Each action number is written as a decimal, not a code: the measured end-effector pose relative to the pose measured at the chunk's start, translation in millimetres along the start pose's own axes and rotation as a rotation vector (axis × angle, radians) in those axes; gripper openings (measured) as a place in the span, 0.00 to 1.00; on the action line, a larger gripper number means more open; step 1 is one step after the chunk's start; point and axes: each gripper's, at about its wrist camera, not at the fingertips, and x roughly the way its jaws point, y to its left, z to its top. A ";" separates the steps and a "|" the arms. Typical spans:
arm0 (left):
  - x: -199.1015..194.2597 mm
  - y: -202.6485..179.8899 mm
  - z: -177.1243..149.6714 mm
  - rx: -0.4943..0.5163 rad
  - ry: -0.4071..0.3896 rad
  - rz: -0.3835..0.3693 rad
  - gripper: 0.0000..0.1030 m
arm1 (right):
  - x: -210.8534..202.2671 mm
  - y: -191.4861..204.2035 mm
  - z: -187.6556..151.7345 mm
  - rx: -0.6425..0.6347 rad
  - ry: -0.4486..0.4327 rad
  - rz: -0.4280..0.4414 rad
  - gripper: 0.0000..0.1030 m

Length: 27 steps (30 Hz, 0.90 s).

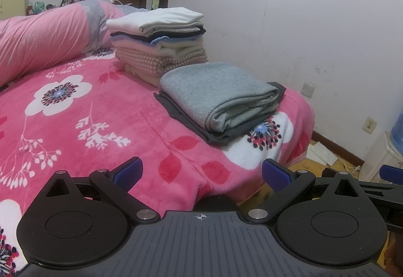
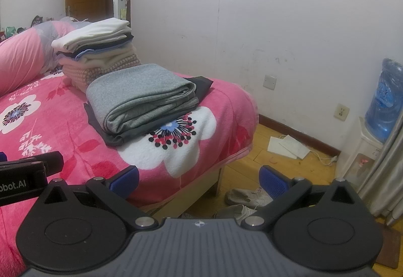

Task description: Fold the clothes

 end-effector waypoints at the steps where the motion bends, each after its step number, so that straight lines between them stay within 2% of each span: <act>1: 0.0 0.1 0.0 -0.001 0.000 0.001 0.99 | -0.4 0.0 -0.5 0.000 0.000 0.000 1.00; 27: -0.8 1.8 -0.9 -0.006 0.004 0.004 0.99 | -2.1 2.1 -1.7 -0.002 0.000 0.000 1.00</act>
